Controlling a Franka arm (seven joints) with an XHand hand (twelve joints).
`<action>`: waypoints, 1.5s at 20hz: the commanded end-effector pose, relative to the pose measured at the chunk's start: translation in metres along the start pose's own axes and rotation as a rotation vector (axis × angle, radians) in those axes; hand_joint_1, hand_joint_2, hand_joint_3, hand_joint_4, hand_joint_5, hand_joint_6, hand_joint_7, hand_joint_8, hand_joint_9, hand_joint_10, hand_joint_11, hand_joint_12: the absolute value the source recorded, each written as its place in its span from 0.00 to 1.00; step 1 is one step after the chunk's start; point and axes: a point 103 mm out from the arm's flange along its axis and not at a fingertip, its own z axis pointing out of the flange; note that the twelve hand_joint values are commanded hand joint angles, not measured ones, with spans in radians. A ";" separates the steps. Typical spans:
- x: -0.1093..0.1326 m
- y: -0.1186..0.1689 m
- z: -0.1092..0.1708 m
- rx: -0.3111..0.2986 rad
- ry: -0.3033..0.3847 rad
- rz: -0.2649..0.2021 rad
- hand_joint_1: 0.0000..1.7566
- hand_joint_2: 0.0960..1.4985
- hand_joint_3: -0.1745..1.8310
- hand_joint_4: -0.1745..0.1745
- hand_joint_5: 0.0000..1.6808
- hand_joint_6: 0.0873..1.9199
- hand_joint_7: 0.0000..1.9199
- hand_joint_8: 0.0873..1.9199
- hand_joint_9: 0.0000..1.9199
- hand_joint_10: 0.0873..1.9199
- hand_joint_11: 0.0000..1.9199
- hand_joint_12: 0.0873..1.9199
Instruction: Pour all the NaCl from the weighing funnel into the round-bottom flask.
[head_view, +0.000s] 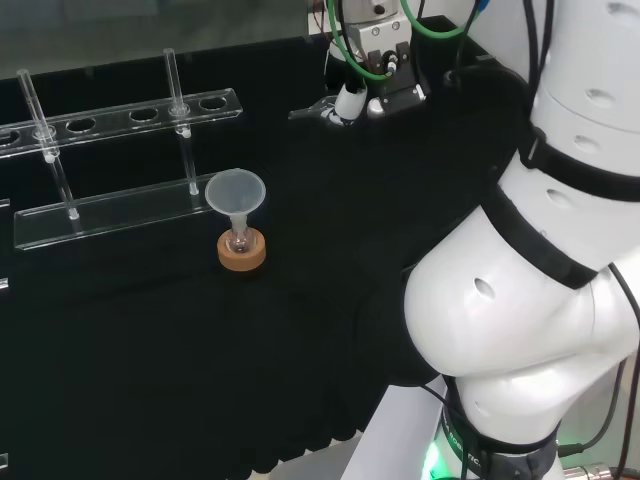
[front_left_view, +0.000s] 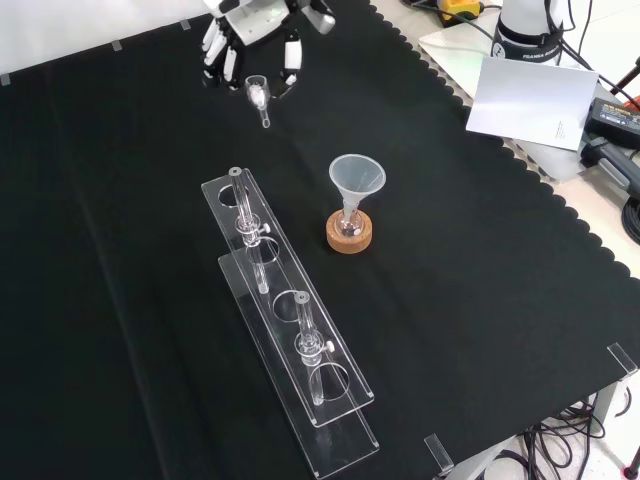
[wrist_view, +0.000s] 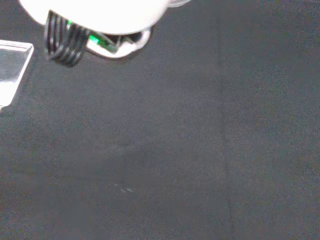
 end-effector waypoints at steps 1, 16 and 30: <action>0.028 -0.039 -0.010 -0.012 -0.028 0.003 0.64 0.38 0.43 1.00 0.76 0.32 0.25 0.31 0.40 0.21 0.33 0.60; 0.085 -0.103 -0.010 0.013 -0.079 0.002 0.64 0.38 0.43 1.00 0.76 0.33 0.25 0.31 0.40 0.21 0.33 0.59; 0.104 -0.099 0.001 0.069 -0.163 0.009 0.64 0.38 0.43 1.00 0.76 0.33 0.25 0.30 0.40 0.21 0.34 0.59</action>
